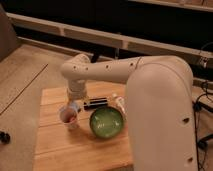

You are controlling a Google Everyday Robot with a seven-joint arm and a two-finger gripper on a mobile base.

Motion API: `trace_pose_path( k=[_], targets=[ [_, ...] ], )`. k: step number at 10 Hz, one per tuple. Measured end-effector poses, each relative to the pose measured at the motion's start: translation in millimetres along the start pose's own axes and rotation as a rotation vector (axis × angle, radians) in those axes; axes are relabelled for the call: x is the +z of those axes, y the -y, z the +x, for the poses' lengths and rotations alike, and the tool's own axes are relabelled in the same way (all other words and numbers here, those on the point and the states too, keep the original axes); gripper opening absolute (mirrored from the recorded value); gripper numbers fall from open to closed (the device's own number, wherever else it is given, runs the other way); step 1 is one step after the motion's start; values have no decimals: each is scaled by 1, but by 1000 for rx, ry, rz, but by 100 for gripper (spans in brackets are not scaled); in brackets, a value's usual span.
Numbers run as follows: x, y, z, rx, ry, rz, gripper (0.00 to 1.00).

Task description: Pick up the ceramic cup

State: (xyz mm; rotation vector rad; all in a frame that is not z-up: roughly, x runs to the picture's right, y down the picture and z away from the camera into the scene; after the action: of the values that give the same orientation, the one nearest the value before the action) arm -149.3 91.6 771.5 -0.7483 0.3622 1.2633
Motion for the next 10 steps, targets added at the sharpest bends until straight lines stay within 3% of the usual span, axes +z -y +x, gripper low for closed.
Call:
trace_pose_path(
  k=[7, 10],
  targets=[
    [30, 1, -4, 32, -45, -53, 62],
    [42, -7, -1, 14, -75, -64, 33]
  ],
)
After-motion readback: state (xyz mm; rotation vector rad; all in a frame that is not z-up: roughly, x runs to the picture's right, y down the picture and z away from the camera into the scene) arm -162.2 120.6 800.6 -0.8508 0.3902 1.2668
